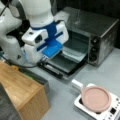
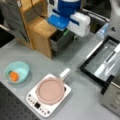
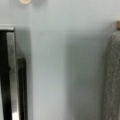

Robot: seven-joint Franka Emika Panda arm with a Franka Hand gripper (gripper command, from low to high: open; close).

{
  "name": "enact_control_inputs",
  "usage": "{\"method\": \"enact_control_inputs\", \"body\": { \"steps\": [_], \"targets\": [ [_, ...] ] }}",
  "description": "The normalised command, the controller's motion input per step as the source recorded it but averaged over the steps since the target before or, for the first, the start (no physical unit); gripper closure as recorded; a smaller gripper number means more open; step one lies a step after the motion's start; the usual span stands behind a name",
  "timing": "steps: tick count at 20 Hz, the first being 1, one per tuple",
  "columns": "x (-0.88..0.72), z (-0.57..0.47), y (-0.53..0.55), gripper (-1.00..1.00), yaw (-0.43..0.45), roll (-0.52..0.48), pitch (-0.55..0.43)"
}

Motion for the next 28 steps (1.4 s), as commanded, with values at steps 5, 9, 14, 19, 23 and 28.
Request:
{"method": "enact_control_inputs", "body": {
  "steps": [5,9,14,19,23,28],
  "targets": [
    [0.82,0.08,-0.36,-1.00,0.159,-0.074,0.192],
    [0.65,0.17,-0.28,-1.00,0.179,0.011,0.264],
    [0.56,0.18,-0.21,-1.00,0.255,0.098,0.263],
    [0.71,0.13,-0.33,-1.00,0.190,0.176,0.257],
    [0.69,0.20,-0.35,-1.00,0.088,0.173,0.230],
    [0.46,0.27,-0.26,-1.00,-0.001,0.207,0.261]
  ]
}}
